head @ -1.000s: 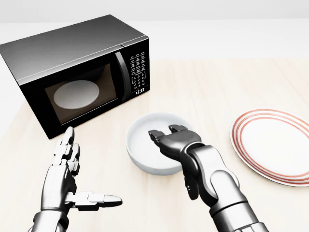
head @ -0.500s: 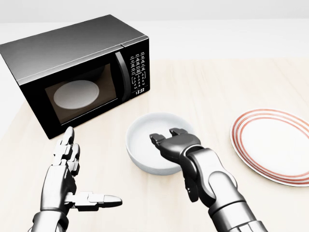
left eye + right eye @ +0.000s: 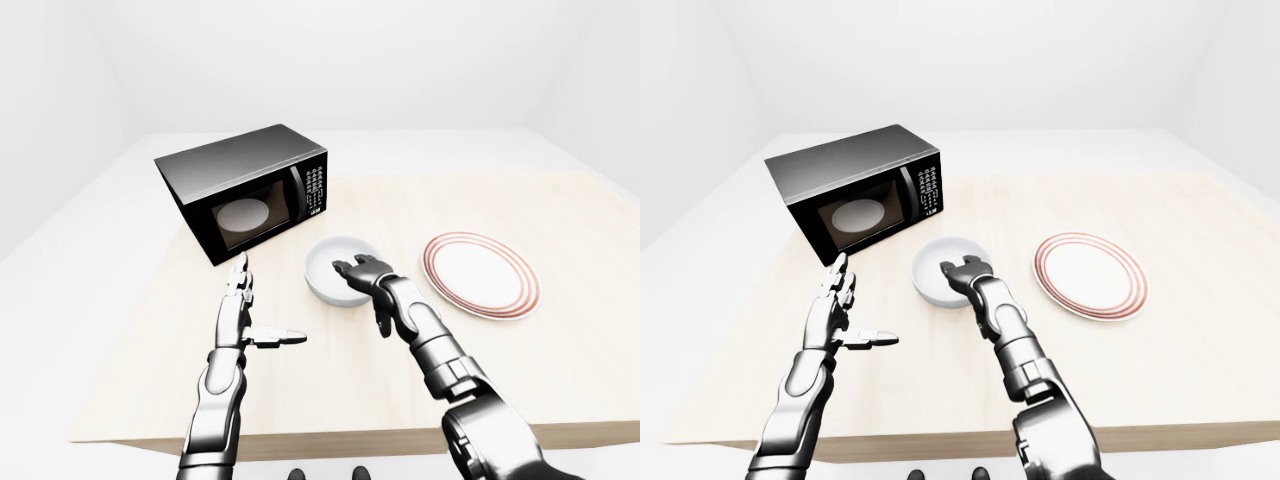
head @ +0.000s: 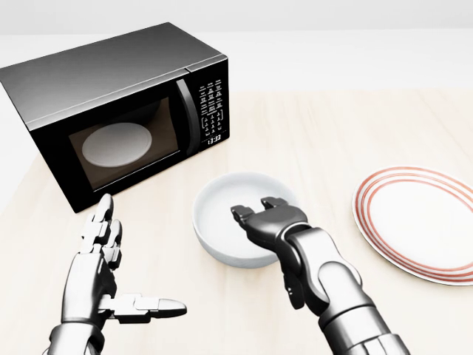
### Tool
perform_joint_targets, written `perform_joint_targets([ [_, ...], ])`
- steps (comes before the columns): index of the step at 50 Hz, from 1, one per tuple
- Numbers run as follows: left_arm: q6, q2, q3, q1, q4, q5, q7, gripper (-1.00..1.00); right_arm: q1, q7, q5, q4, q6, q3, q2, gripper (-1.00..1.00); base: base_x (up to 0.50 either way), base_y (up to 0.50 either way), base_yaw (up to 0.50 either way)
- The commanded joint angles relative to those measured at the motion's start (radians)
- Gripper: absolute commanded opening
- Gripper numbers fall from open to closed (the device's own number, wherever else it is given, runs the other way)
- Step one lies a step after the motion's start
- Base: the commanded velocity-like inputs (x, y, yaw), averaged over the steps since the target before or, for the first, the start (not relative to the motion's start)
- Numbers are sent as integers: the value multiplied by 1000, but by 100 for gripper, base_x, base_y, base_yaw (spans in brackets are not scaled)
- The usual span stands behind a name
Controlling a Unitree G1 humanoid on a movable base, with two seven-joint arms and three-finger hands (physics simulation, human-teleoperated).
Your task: Pick up the white bowl and put it on the plate.
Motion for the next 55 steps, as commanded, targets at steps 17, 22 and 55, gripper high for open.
perform_joint_targets([
  [17,0,-1,-1,-5,7,0,3,100,-12,-23,-9,37,0,3,-2,100,0,0,0],
  [22,11,-1,-2,-1,-8,0,3,100,-22,-36,-13,59,0,4,-1,100,0,0,0],
  [55,-14,2,2,-13,29,-2,-1,100,-31,-66,24,7,0,-8,7,-100,0,0,0],
])
